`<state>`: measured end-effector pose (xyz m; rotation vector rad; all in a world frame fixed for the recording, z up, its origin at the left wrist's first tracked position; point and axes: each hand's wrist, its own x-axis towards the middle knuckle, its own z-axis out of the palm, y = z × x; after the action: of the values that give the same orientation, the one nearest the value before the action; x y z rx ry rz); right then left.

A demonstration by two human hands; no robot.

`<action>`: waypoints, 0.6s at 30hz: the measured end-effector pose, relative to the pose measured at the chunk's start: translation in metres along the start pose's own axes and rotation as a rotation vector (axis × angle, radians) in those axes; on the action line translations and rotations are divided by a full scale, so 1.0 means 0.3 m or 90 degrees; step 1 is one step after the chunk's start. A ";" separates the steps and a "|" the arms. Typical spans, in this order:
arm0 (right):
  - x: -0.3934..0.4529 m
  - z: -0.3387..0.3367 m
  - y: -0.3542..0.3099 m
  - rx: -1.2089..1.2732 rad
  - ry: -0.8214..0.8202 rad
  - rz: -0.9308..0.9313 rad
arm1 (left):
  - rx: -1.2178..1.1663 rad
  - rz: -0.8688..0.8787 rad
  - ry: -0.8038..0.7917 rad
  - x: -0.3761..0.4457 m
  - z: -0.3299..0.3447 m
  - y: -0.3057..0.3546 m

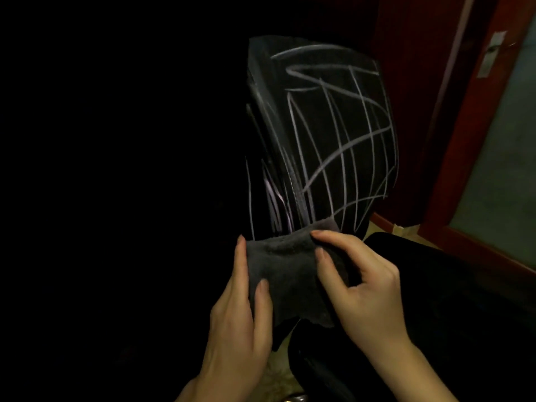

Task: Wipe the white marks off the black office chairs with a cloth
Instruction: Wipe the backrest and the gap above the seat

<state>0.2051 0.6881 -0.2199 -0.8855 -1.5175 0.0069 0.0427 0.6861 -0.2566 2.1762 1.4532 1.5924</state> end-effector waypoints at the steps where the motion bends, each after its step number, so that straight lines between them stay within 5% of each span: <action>1: -0.015 0.002 -0.010 -0.005 -0.001 -0.011 | -0.004 0.010 -0.003 -0.014 -0.009 -0.002; 18: -0.246 0.033 -0.028 -0.040 0.031 0.077 | 0.018 0.171 -0.052 -0.070 -0.079 -0.078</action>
<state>0.1839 0.6486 -0.2799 -1.0206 -1.4233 0.0252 0.0092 0.6734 -0.2733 2.5096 1.2105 1.5420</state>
